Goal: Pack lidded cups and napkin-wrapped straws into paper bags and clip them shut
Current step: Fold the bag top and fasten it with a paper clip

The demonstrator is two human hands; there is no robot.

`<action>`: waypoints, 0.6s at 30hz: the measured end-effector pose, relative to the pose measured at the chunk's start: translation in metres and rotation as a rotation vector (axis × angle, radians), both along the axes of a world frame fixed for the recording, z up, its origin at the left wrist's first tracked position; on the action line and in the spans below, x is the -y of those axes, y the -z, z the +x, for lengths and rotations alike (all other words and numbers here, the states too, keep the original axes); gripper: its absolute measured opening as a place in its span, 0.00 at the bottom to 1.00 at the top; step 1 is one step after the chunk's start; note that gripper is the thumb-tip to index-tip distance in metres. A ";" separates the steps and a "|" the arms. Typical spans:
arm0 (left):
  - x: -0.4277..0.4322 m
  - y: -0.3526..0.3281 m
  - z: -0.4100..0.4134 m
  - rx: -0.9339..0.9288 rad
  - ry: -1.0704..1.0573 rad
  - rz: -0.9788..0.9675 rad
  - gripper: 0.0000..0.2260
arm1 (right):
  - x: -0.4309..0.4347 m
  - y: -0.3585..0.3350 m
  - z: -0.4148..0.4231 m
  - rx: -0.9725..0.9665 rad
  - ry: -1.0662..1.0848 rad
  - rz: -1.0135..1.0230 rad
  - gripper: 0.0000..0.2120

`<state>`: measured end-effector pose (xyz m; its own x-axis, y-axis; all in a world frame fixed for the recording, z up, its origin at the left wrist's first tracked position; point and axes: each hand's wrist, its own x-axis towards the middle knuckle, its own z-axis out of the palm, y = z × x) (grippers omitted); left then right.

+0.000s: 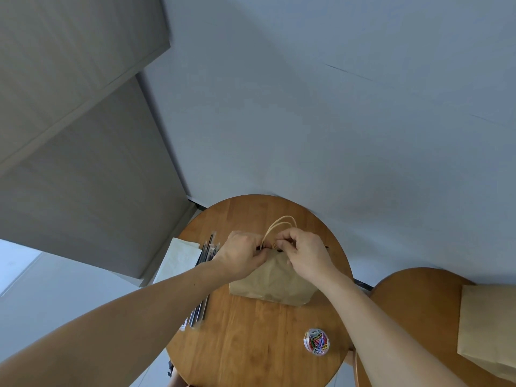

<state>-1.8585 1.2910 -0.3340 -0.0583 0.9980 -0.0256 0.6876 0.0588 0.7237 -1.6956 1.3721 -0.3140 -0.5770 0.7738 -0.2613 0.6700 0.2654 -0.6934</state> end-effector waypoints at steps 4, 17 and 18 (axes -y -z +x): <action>0.001 0.001 0.000 0.057 -0.036 0.001 0.05 | -0.001 0.005 -0.001 0.014 -0.019 0.025 0.05; 0.003 0.005 -0.001 0.055 -0.066 0.028 0.06 | 0.005 0.009 -0.005 0.189 -0.169 0.321 0.09; 0.003 0.006 0.000 0.053 -0.066 0.031 0.07 | 0.006 0.010 -0.005 0.208 -0.180 0.340 0.09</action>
<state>-1.8590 1.2881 -0.3401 -0.1233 0.9924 0.0007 0.6435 0.0794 0.7613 -1.7008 1.3666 -0.3244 -0.6727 0.7277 -0.1336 0.7081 0.5808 -0.4017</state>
